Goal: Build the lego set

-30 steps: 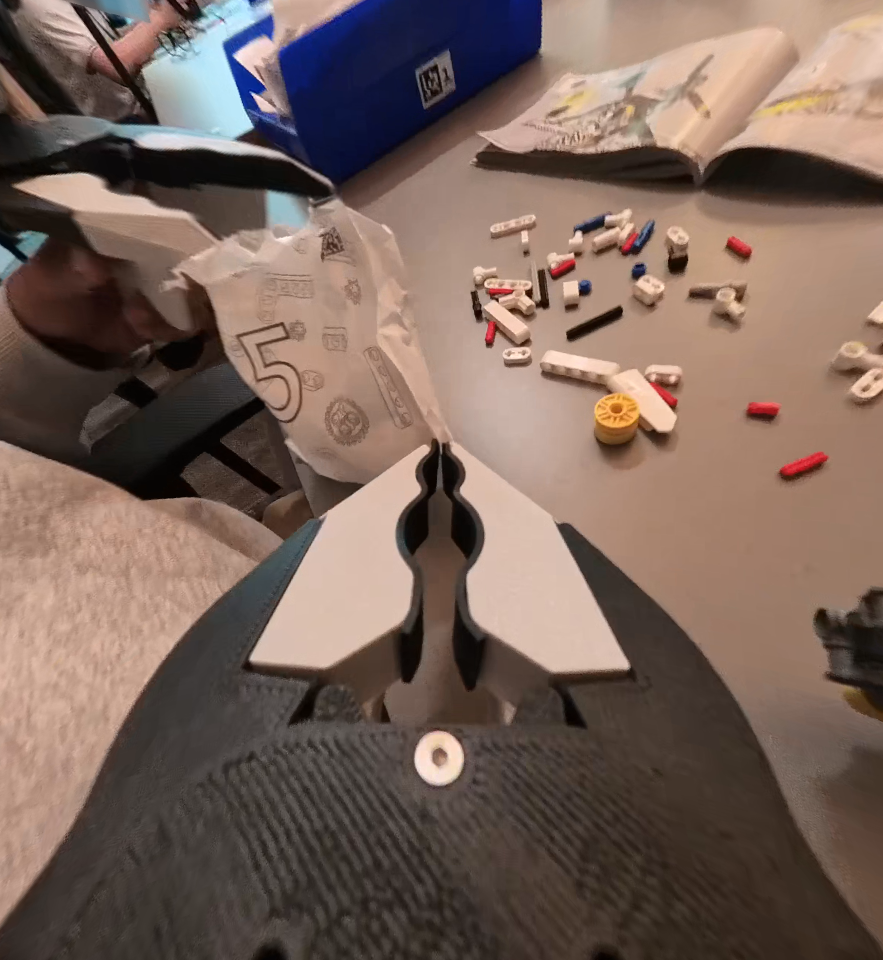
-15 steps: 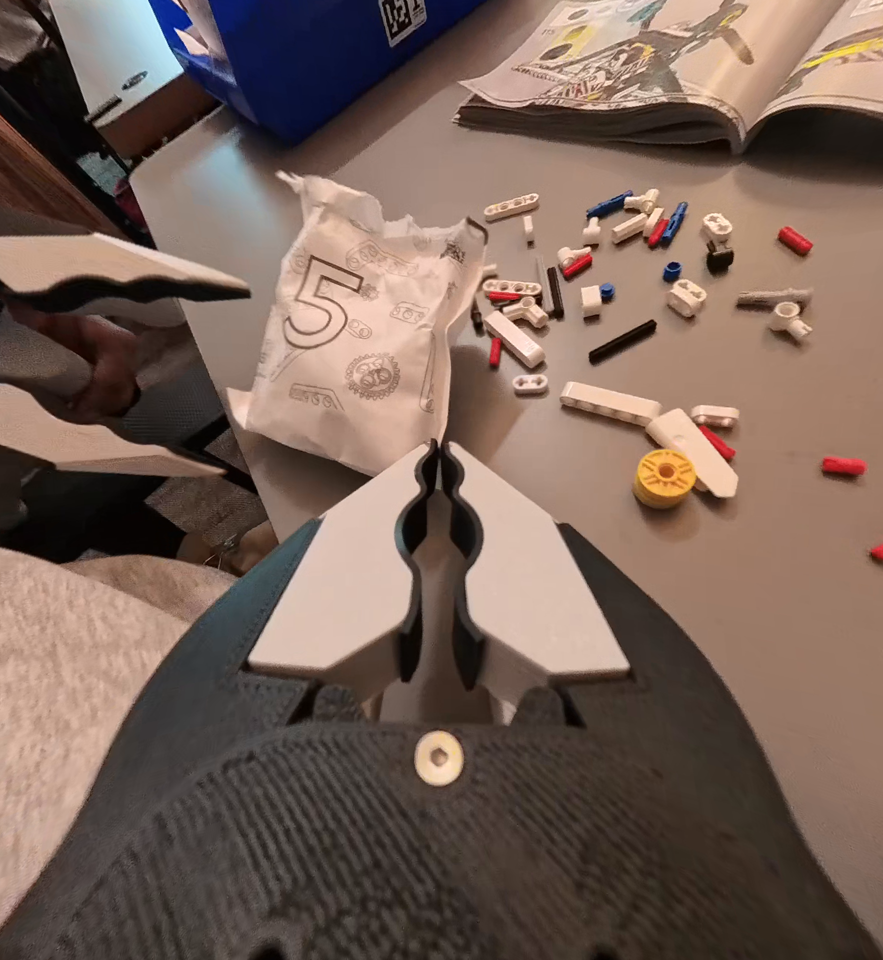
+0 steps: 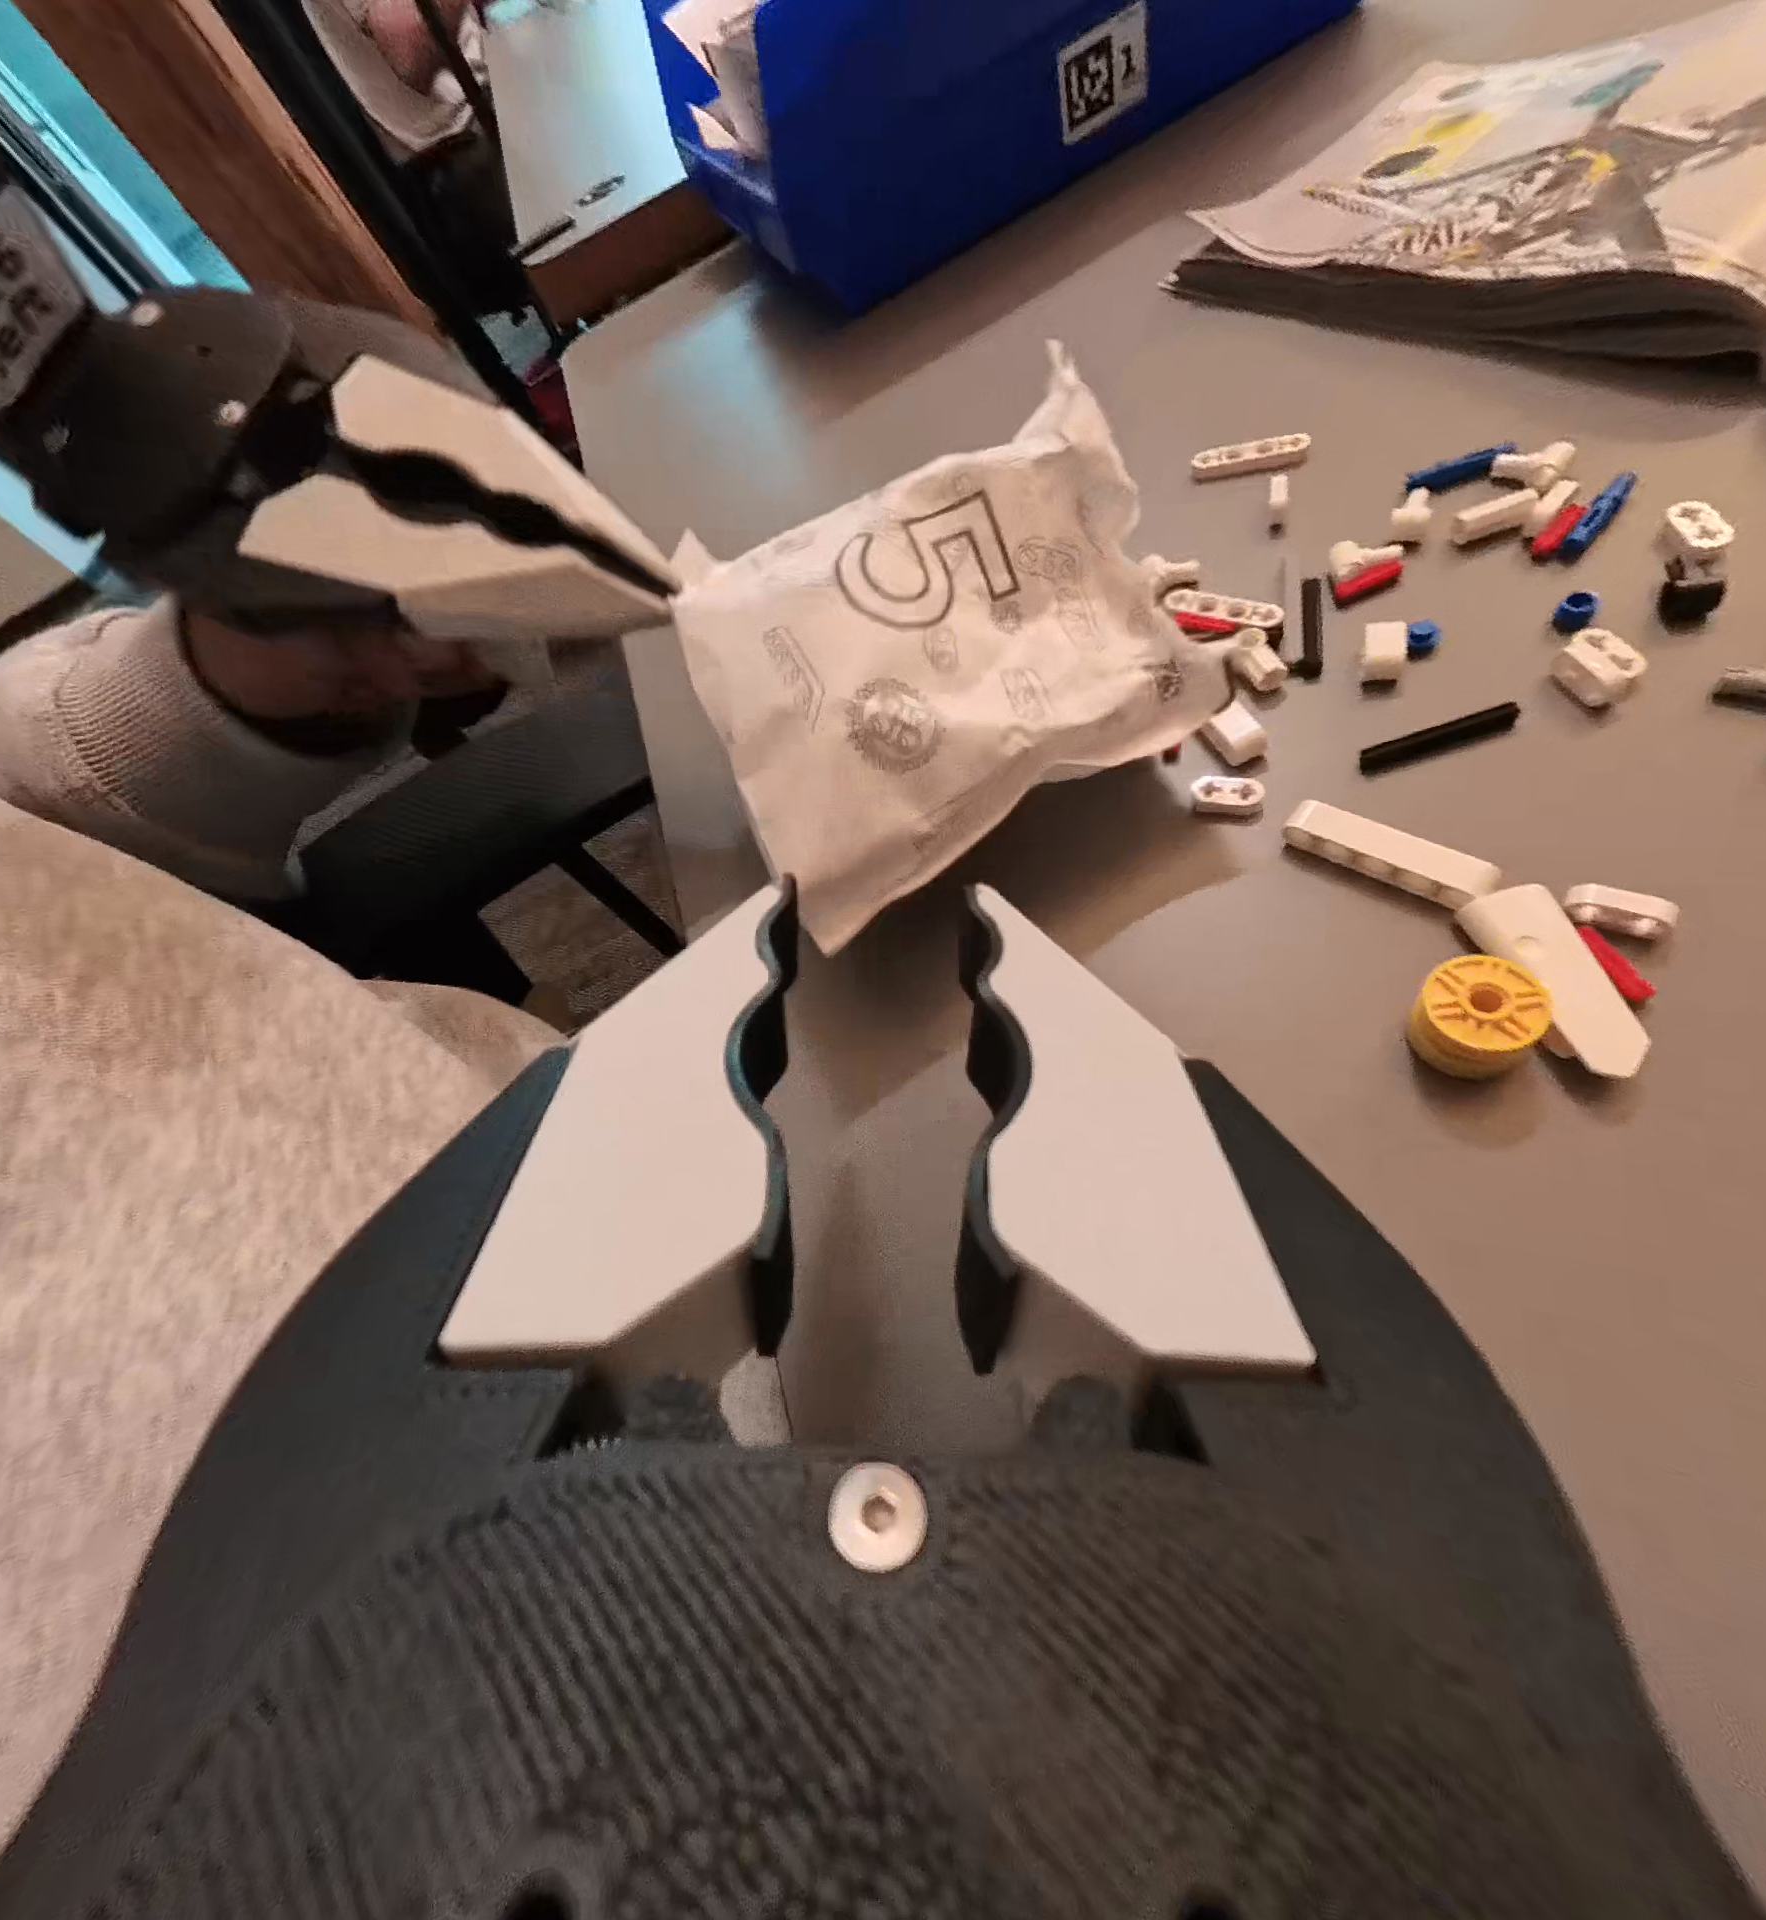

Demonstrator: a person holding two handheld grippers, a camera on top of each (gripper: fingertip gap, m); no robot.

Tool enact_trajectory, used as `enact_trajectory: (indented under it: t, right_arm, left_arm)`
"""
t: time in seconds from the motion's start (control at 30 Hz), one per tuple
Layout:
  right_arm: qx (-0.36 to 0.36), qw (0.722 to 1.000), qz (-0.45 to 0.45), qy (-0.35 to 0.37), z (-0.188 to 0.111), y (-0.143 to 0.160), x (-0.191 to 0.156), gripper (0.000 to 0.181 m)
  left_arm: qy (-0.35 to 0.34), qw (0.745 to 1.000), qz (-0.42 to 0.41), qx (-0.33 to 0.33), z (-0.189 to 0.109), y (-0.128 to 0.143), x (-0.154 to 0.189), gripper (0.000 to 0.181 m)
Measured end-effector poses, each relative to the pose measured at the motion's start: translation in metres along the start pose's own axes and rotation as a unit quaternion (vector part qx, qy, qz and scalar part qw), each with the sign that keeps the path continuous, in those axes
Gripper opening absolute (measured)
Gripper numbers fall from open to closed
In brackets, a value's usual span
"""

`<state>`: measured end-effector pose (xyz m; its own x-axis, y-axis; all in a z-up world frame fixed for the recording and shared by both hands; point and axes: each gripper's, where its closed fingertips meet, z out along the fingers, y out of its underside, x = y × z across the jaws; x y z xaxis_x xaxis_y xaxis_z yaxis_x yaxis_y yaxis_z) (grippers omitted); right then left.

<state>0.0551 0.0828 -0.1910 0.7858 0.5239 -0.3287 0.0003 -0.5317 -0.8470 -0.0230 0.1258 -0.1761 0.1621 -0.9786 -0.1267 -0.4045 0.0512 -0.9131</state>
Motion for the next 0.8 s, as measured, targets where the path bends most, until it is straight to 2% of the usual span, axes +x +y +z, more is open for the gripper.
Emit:
enact_trajectory:
  t: [0.2, 0.37, 0.5, 0.6, 0.7, 0.8]
  right_arm:
    - [0.016, 0.999, -0.039, -0.010, 0.009, -0.011, -0.010, 0.036]
    - [0.043, 0.995, -0.086, 0.024, 0.015, -0.031, -0.005, 0.038]
    - [0.072, 0.993, -0.075, 0.063, 0.010, -0.053, 0.013, 0.037]
    - [0.093, 0.988, -0.071, 0.097, 0.005, -0.070, 0.034, 0.038]
    - [0.079, 0.992, -0.051, 0.083, 0.016, -0.074, 0.043, 0.047]
    - [0.064, 0.994, -0.048, 0.069, 0.028, -0.076, 0.045, 0.047]
  left_arm:
    - [0.045, 0.986, -0.154, 0.042, -0.003, -0.033, -0.021, 0.000]
    - [0.066, 0.980, -0.183, 0.029, 0.004, -0.048, -0.033, 0.000]
    - [0.161, 0.937, -0.307, 0.048, 0.008, -0.068, -0.039, 0.000]
    - [0.185, 0.925, -0.327, 0.056, 0.014, -0.072, -0.046, 0.000]
    - [0.215, 0.905, -0.360, 0.076, 0.020, -0.078, -0.052, 0.000]
    - [0.256, 0.882, -0.382, 0.098, 0.022, -0.088, -0.049, 0.000]
